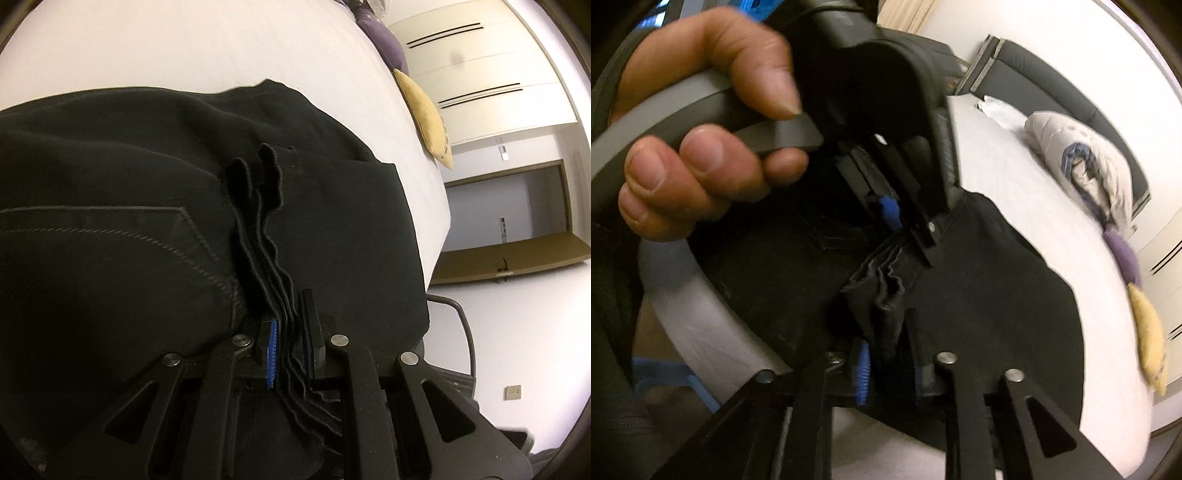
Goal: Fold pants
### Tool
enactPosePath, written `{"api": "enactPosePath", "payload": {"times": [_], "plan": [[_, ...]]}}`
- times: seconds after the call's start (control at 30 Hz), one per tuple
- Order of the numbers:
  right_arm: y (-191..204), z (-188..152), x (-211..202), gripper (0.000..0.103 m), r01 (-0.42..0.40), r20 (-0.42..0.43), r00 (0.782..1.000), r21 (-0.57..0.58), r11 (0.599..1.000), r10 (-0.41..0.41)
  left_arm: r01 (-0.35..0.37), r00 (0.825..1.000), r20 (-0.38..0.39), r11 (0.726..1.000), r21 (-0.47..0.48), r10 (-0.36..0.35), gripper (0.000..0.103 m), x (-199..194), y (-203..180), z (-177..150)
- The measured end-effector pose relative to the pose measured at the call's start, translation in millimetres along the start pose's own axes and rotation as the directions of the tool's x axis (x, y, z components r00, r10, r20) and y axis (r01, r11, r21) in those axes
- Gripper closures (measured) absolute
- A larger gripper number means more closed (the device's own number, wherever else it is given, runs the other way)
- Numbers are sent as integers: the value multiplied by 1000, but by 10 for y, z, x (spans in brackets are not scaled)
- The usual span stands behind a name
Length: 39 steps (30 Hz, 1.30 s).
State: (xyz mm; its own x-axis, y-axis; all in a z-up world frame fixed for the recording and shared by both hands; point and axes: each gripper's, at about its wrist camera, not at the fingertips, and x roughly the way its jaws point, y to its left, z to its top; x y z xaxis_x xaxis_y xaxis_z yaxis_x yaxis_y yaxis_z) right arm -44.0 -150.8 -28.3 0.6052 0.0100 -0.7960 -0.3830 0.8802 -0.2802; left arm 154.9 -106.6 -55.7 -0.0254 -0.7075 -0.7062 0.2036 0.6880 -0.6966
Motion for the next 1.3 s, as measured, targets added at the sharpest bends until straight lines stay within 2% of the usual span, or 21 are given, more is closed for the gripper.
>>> {"api": "enactPosePath", "payload": {"times": [0.03,0.07,0.2,0.27,0.33,0.4,0.47,0.53,0.6,0.67,0.7,0.77,0.83,0.9,1.0,1.03,1.1,1.17,1.23,1.3], "plan": [[-50,-4,-26,52,-20,0,1000,13,1000,20,-10,1000,5,1000,3,10,91,-17,-16,-15],[-130,-11,-64,47,-51,1,999,29,998,51,-26,1000,11,1000,9,26,91,-56,-17,-20],[-640,-76,-295,45,-215,49,977,156,964,209,-111,993,43,994,21,110,91,-171,-53,-34],[-1123,-147,-345,45,-286,102,958,271,919,268,-175,981,84,984,27,173,91,-234,-139,-37],[-1656,-240,-295,45,-341,155,940,400,851,304,-159,982,109,986,49,153,91,-241,-290,-34],[-2198,-357,-169,45,-465,261,886,503,729,385,-133,986,117,987,86,122,91,-189,-458,-44],[-2688,-459,78,45,-574,362,817,586,572,449,-103,990,110,984,143,87,91,-36,-670,-79],[-3057,-558,395,45,-665,456,734,636,393,504,-109,992,86,978,178,95,91,150,-782,-109],[-3277,-601,674,45,-694,511,696,659,290,504,-116,993,49,974,196,108,91,402,-837,-164],[-3477,-588,1034,45,-722,552,644,667,184,530,-139,990,21,969,205,137,91,620,-858,-206],[-3513,-573,1160,45,-717,549,644,676,170,533,-138,990,37,967,215,133,91,642,-845,-232],[-3486,-547,1416,45,-705,517,630,694,148,580,-122,992,47,969,216,115,91,671,-843,-235],[-3380,-576,1583,46,-675,453,629,721,156,632,-91,996,38,978,188,85,91,683,-789,-220],[-3290,-653,1544,47,-681,436,624,710,179,648,-59,998,33,985,161,55,91,706,-727,-210],[-3222,-845,1377,47,-691,470,607,711,133,641,-52,998,42,986,160,46,91,762,-737,-193],[-3102,-904,1304,46,-691,469,602,711,128,646,-51,998,44,986,161,44,91,739,-713,-219],[-2876,-1072,1091,46,-687,438,598,711,149,671,-38,998,49,988,152,31,91,775,-723,-192],[-2713,-1146,916,46,-692,418,595,701,174,686,-30,998,54,989,147,22,91,631,-568,-248],[-2544,-1199,747,45,-684,392,607,700,204,691,-29,998,61,989,145,20,91,603,-534,-273],[-2395,-1273,594,41,-674,383,618,707,213,686,-34,997,70,989,143,24,91,601,-544,-284]]}}
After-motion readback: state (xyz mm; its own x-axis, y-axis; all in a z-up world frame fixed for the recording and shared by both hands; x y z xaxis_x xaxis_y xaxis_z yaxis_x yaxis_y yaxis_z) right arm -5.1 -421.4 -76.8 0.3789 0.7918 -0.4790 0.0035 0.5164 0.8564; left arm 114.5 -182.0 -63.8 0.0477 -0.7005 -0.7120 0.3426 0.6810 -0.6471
